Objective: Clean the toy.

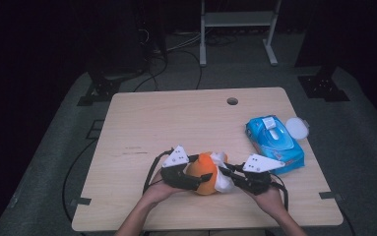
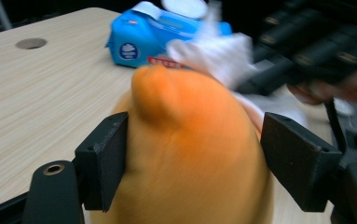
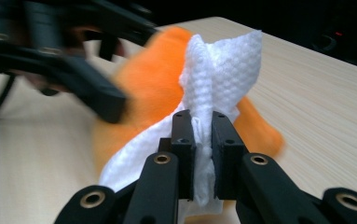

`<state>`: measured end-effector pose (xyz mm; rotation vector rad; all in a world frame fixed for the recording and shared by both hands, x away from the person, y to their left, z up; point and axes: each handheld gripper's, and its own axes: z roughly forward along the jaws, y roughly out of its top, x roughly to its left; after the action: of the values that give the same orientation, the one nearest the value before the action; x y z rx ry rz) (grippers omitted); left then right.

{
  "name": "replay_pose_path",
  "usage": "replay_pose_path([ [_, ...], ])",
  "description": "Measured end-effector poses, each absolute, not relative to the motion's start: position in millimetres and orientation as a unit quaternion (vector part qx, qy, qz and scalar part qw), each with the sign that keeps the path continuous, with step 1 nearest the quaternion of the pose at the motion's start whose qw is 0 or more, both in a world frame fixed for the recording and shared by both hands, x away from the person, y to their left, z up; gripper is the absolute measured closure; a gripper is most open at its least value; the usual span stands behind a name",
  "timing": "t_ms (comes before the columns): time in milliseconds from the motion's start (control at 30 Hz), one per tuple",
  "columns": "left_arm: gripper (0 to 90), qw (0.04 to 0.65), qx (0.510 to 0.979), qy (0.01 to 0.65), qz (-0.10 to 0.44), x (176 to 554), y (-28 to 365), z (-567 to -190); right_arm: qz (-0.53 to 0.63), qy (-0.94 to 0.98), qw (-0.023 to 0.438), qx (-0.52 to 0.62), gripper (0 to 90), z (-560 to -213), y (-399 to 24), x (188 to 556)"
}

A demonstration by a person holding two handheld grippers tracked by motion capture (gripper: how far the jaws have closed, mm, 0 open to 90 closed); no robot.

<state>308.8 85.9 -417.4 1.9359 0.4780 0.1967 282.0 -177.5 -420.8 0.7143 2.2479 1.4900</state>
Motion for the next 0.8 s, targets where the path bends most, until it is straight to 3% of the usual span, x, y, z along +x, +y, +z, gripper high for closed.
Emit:
replay_pose_path([
  [233, 27.0, 0.532, 0.826, 0.163, 0.086, 303, 76, -421, 0.547, 0.78, 0.151, 0.262, 80.7, -414, -185, 283],
  [333, 14.8, 0.522, 0.828, 0.186, 0.092, 307, 79, -418, 0.546, 0.787, 0.146, 0.248, 80.7, -412, -180, 280],
  [367, 9.1, 0.513, 0.831, 0.201, 0.078, 311, 80, -418, 0.544, 0.789, 0.143, 0.246, 80.7, -413, -180, 280],
  [433, 6.2, 0.505, 0.836, 0.214, 0.035, 317, 82, -423, 0.548, 0.788, 0.129, 0.25, 80.7, -414, -181, 280],
  [467, 7.7, 0.509, 0.836, 0.202, 0.033, 316, 82, -426, 0.55, 0.788, 0.124, 0.248, 80.7, -413, -181, 279],
  [600, 32.3, 0.512, 0.839, 0.169, 0.07, 305, 77, -422, 0.567, 0.781, 0.123, 0.232, 80.7, -404, -177, 273],
  [800, 39.8, 0.525, 0.831, 0.151, 0.107, 302, 82, -408, 0.57, 0.772, 0.138, 0.246, 80.8, -402, -186, 279],
])
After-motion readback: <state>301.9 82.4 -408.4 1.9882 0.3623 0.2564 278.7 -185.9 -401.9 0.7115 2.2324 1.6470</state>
